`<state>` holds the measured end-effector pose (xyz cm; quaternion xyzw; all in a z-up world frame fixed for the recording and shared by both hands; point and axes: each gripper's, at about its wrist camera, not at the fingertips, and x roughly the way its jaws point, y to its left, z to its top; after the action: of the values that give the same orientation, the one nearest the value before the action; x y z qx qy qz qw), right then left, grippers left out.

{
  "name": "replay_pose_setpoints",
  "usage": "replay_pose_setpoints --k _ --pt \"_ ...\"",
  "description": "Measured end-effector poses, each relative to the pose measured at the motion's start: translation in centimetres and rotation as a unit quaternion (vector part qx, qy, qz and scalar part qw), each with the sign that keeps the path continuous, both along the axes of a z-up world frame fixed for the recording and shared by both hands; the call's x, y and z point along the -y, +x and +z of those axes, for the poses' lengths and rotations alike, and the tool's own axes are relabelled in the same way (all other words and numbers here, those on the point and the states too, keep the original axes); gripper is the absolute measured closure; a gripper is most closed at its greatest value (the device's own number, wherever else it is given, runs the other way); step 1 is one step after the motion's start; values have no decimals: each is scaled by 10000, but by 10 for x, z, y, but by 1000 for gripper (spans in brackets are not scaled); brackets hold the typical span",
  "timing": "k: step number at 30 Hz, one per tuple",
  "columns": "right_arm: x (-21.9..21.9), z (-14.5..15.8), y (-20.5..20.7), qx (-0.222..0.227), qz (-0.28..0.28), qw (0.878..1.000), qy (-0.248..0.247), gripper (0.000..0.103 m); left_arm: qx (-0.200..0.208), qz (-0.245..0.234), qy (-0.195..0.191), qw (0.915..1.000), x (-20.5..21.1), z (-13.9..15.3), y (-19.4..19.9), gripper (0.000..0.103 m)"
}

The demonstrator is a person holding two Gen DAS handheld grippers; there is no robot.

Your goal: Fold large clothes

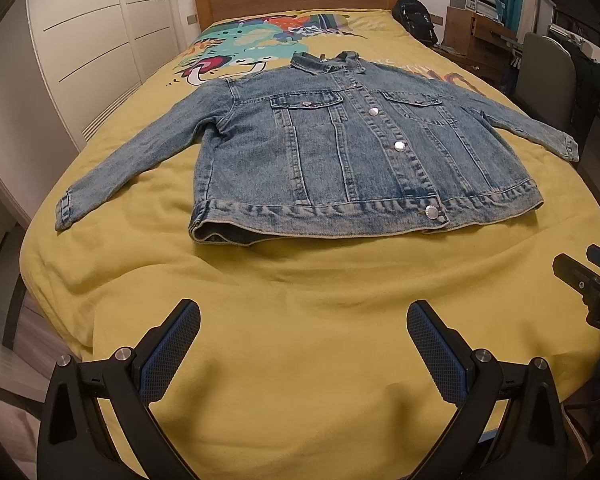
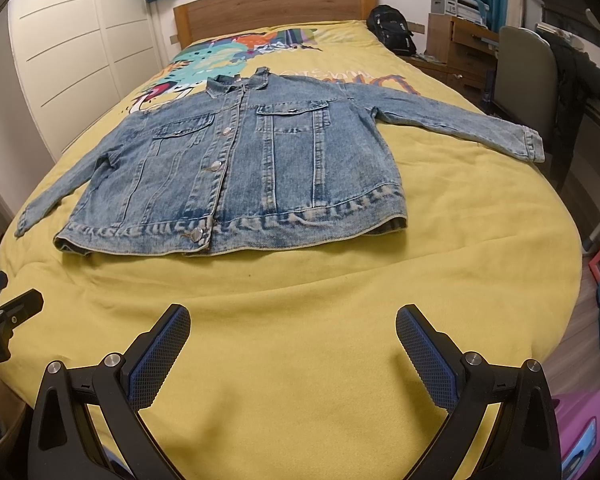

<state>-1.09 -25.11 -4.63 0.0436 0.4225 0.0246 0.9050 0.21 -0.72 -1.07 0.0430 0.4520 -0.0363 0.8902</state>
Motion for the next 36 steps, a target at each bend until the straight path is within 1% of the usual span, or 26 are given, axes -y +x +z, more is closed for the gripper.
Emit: replay_pose_setpoints --k 21,28,33,36 --pt "0 1 0 -59 9 10000 31 0 -71 -89 11 9999 0 -2 1 1" --pt "9 5 8 -123 -2 9996 270 0 54 36 163 9998 -9 2 10 1" --pt "25 18 24 -33 -178 9990 398 0 237 132 409 9988 -19 10 26 1" --pt "37 24 36 40 -286 9986 434 0 197 121 396 9989 -24 11 35 1"
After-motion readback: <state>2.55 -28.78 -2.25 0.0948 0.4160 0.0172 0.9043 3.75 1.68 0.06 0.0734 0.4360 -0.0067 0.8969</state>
